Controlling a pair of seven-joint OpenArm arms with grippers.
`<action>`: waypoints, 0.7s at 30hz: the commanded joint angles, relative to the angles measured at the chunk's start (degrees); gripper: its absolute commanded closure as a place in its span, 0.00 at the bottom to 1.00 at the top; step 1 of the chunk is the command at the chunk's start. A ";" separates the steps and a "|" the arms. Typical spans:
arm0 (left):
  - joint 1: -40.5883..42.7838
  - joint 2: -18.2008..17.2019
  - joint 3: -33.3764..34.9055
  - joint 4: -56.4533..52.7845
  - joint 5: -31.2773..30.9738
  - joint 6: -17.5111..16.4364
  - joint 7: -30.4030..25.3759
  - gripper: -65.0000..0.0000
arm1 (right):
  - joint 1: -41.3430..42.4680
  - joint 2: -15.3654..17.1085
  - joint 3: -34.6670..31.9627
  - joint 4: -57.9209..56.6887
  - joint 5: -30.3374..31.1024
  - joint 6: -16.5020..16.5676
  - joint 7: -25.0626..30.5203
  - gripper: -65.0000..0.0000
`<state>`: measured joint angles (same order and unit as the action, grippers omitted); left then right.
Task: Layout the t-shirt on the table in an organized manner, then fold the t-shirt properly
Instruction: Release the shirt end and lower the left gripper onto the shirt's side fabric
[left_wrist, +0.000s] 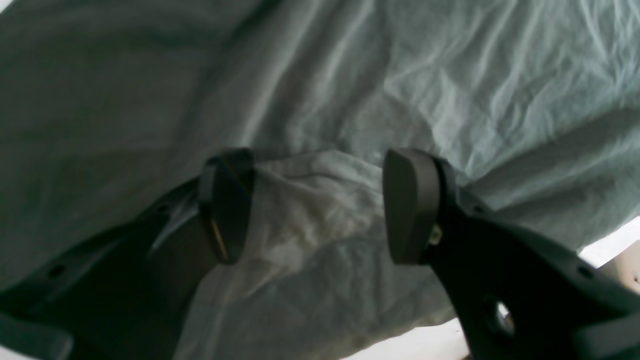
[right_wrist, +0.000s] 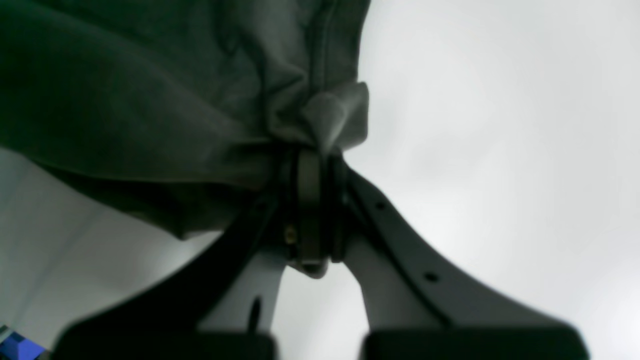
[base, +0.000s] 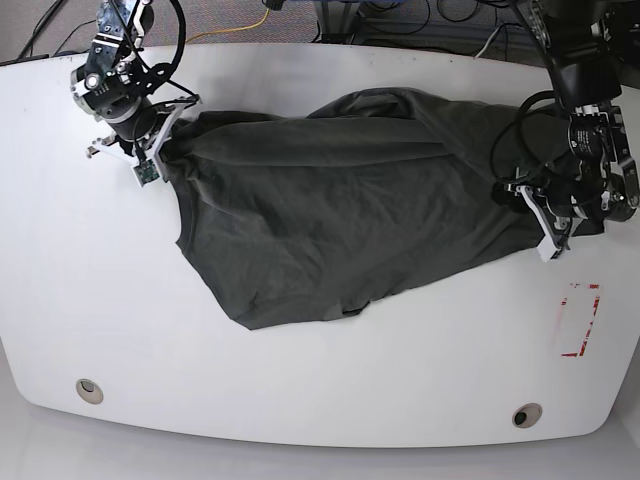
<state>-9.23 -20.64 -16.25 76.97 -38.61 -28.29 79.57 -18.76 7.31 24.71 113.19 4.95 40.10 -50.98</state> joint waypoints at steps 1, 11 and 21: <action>-1.10 -1.82 -0.41 1.23 -0.99 -0.15 -0.32 0.41 | 0.35 0.47 0.21 1.14 0.63 -0.10 1.09 1.00; -0.04 -3.14 -0.50 6.59 -0.47 0.21 0.12 0.41 | 0.35 0.47 0.21 1.14 0.72 -0.10 1.09 1.00; 2.16 -4.46 -0.50 6.77 1.38 1.61 0.43 0.41 | 0.35 0.38 0.21 1.23 0.72 -0.10 1.09 1.00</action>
<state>-6.44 -24.23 -16.47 82.76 -37.47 -27.27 80.16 -18.79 7.20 24.71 113.19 4.95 40.10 -51.00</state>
